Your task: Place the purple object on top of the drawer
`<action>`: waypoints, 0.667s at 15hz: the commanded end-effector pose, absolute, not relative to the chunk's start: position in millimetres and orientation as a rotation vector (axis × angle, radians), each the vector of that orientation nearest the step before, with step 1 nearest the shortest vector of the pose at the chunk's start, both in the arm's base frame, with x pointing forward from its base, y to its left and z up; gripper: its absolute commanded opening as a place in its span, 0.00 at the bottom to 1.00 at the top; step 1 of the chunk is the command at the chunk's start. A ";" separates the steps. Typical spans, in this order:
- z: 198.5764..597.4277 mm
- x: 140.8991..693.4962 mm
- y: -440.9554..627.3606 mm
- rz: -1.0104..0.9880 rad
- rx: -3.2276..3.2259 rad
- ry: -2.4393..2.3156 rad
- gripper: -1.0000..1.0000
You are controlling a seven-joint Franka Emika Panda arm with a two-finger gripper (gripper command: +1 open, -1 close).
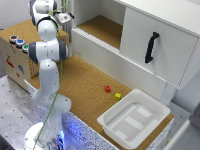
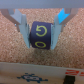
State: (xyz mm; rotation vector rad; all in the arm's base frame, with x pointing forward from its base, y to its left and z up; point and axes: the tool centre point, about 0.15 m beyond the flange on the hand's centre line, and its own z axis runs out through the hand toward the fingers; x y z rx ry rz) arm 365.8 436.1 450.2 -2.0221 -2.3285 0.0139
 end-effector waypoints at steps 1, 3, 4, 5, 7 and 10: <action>452.5 390.4 469.7 0.247 -1.995 -2.402 1.00; 460.8 396.0 466.0 0.243 -2.015 -2.403 1.00; 468.8 396.9 462.9 0.228 -2.022 -2.407 1.00; 478.4 396.1 459.6 0.207 -2.050 -2.414 1.00; 494.8 393.6 452.8 0.151 -2.093 -2.386 1.00; 505.8 400.6 427.8 0.087 -2.244 -2.206 1.00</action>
